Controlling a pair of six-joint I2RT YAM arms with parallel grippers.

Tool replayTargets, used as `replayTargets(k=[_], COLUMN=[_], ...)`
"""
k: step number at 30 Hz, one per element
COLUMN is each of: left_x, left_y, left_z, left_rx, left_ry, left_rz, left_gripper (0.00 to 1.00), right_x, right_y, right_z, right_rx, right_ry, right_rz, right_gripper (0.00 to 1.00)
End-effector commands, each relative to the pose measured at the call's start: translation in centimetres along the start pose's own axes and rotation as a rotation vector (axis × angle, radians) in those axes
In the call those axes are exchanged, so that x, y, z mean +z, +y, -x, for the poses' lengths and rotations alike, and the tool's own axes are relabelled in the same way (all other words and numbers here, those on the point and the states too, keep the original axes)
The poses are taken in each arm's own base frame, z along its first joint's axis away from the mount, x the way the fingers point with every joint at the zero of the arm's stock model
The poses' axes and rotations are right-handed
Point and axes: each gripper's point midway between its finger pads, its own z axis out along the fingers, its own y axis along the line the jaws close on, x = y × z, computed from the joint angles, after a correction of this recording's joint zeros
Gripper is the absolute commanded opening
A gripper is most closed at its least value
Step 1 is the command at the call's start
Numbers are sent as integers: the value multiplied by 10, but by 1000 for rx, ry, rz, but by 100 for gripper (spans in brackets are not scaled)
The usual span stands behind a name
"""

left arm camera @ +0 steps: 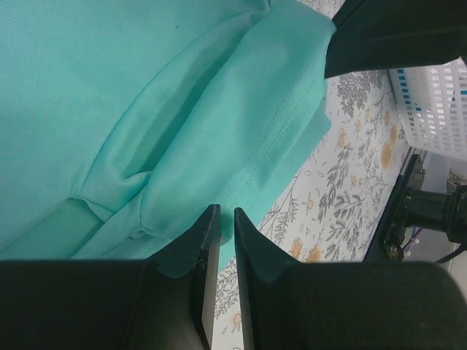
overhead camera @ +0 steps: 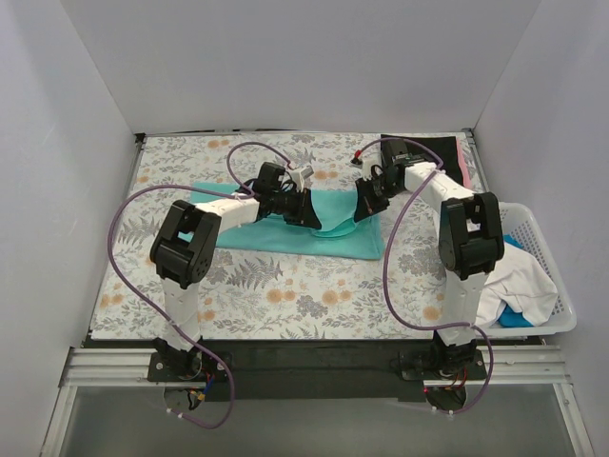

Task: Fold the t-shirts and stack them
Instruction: Fold the tshirt

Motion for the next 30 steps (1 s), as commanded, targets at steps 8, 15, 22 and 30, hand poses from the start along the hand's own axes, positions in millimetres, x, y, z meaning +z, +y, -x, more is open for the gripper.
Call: replayTargets(k=[8, 15, 22, 30], left_x=[-25, -47, -46, -27], left_y=[-2, -19, -13, -24], left_z=[46, 35, 12, 8], left_rx=[60, 166, 182, 183], left_ry=[-178, -247, -231, -199], left_rz=[-25, -80, -67, -112], left_gripper=[24, 34, 34, 25], right_x=[7, 15, 18, 13], right_y=[-27, -37, -32, -38], right_z=[41, 50, 64, 76], right_rx=[32, 130, 186, 204], right_ry=[-79, -126, -180, -218], right_rz=[-31, -16, 22, -15], right_gripper=[1, 1, 1, 1])
